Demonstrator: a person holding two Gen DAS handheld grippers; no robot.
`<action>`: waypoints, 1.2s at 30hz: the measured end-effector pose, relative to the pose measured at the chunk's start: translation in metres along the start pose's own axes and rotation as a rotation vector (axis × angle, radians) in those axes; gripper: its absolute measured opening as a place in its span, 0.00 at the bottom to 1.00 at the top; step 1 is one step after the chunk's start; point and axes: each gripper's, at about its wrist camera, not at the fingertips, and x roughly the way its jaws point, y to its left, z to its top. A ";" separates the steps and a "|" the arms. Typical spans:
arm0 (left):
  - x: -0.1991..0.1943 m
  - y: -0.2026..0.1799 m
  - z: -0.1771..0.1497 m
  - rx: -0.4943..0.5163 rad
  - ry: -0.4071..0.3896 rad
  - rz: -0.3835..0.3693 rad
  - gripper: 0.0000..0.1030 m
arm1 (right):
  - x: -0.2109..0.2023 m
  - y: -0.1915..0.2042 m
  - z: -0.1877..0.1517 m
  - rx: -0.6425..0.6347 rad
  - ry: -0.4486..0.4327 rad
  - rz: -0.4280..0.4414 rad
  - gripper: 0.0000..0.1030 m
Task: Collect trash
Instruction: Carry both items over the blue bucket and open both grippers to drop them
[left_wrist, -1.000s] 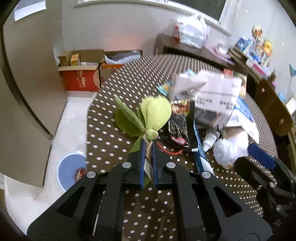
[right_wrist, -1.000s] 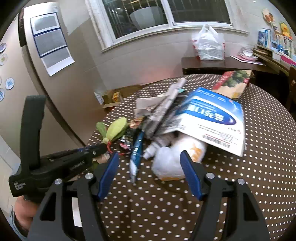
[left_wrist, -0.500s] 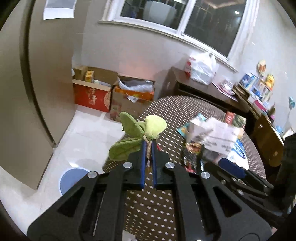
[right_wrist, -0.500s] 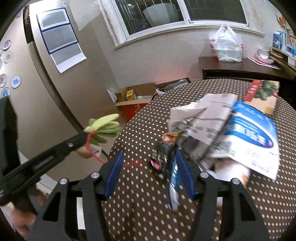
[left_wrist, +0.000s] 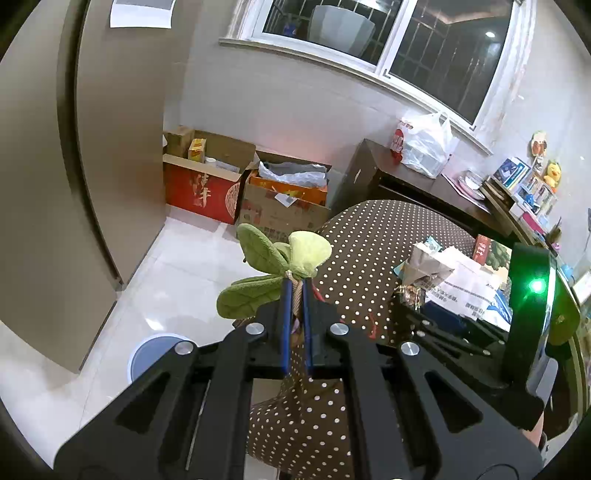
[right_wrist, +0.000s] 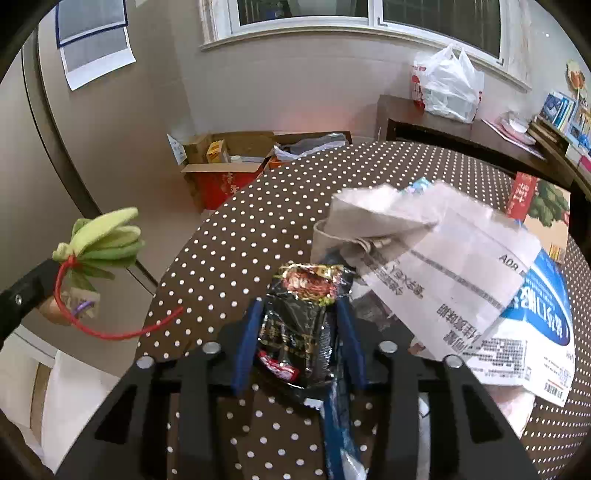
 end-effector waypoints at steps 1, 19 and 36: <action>0.000 0.001 0.000 -0.002 0.002 -0.001 0.06 | 0.001 0.001 -0.001 -0.009 0.001 0.000 0.38; -0.021 0.006 -0.018 0.006 0.018 -0.031 0.06 | -0.029 0.005 -0.016 0.022 -0.015 0.174 0.08; -0.047 0.046 -0.022 -0.054 -0.012 -0.020 0.06 | -0.090 0.053 0.000 0.009 -0.111 0.407 0.08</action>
